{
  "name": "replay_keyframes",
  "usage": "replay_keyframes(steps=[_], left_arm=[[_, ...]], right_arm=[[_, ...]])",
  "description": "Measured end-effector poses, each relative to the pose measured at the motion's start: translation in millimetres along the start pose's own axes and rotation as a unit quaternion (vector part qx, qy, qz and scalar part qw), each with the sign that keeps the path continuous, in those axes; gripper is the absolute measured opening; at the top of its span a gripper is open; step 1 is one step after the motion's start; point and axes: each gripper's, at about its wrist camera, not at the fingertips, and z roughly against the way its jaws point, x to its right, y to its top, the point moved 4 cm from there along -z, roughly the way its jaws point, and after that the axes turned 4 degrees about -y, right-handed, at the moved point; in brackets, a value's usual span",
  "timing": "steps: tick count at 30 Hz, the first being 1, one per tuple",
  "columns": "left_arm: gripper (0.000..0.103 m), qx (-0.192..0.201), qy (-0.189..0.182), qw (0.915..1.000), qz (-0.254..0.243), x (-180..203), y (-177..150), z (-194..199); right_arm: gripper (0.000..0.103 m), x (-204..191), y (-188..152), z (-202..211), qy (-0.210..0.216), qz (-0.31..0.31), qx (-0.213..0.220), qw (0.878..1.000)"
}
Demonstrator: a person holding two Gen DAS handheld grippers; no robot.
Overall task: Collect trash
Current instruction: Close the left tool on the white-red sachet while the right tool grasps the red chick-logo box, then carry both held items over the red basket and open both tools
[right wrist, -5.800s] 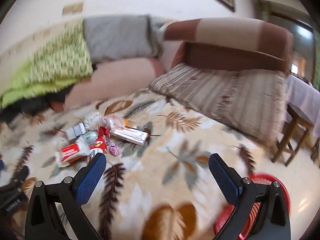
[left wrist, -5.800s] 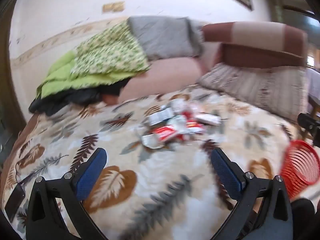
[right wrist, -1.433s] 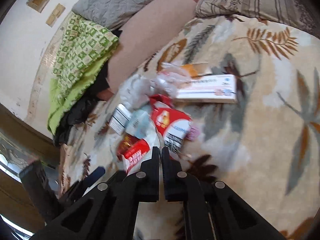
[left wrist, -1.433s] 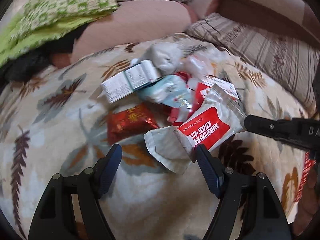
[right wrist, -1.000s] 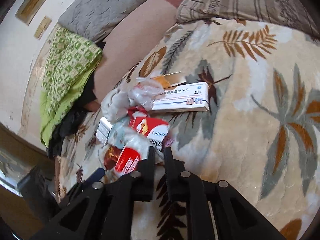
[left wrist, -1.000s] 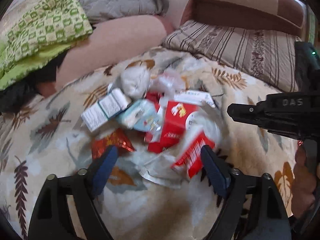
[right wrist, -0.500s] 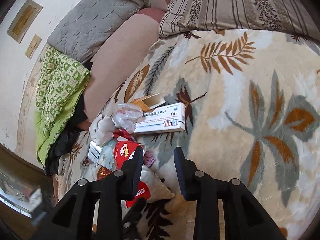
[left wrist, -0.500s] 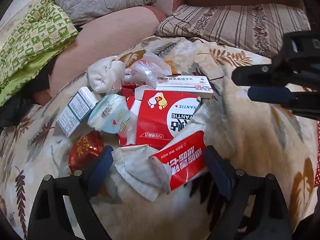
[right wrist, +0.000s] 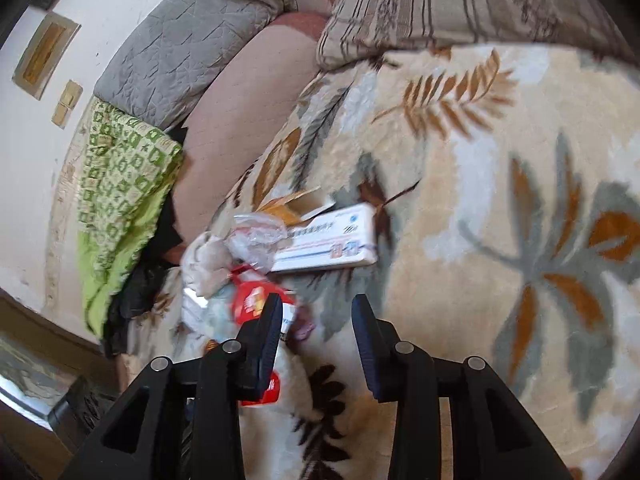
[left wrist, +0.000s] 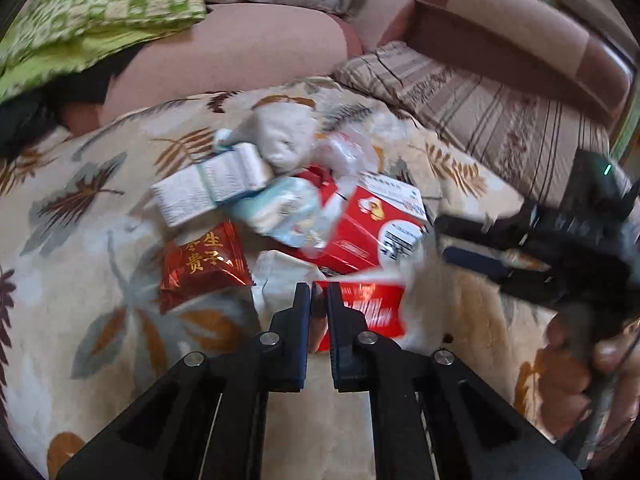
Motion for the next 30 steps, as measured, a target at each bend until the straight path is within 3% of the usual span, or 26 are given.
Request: replay_keyframes(steps=[3,7,8,9,11,15,19,21,24,26,30], left_arm=[[0.008,0.012,0.006,0.9995,0.028,-17.5,1.7,11.8],[0.012,0.023,-0.007,0.9968,0.076,-39.0,0.6,23.7],[0.026,0.020,-0.006,0.9963,0.084,-41.7,0.4,23.8],[0.051,0.013,-0.002,0.9953,0.096,-44.8,-2.2,24.5],[0.067,0.014,-0.003,0.9923,0.123,-49.4,-6.6,29.4],[0.068,-0.001,-0.030,0.9833,0.179,-46.5,-17.5,28.3],[0.068,-0.047,-0.047,0.9724,0.224,-36.2,-30.6,-6.4],[0.068,-0.048,-0.027,0.9713,0.232,-33.1,-29.4,-20.1],[0.066,-0.025,0.019,0.9774,0.209,-31.0,-18.6,-31.4],[0.049,-0.020,0.040,0.9819,0.184,-30.9,-15.1,-36.6],[0.043,-0.018,0.032,0.9873,0.155,-27.5,-12.8,-28.2]], right_arm=[[0.046,-5.6,-11.5,-17.8,0.008,0.003,-0.035,0.999],[0.046,-12.2,-13.2,-33.5,-0.011,0.020,-0.036,0.999],[0.046,-12.2,-13.1,-39.2,-0.013,0.017,-0.035,0.999],[0.046,-12.5,-13.1,-43.0,-0.013,0.014,-0.037,0.999],[0.046,-15.1,-15.7,-55.3,-0.001,0.009,-0.049,0.999],[0.014,-37.1,-19.9,-51.3,0.018,0.050,-0.029,0.998],[0.008,-54.0,-16.8,-20.6,0.022,0.089,0.017,0.996],[0.006,-54.7,-15.4,-9.0,0.011,0.100,0.037,0.994],[0.006,-51.5,-10.7,6.3,0.006,0.105,0.056,0.993],[0.006,-50.8,-9.5,11.7,0.006,0.107,0.060,0.992],[0.006,-47.9,-7.8,15.3,0.004,0.113,0.060,0.992]])
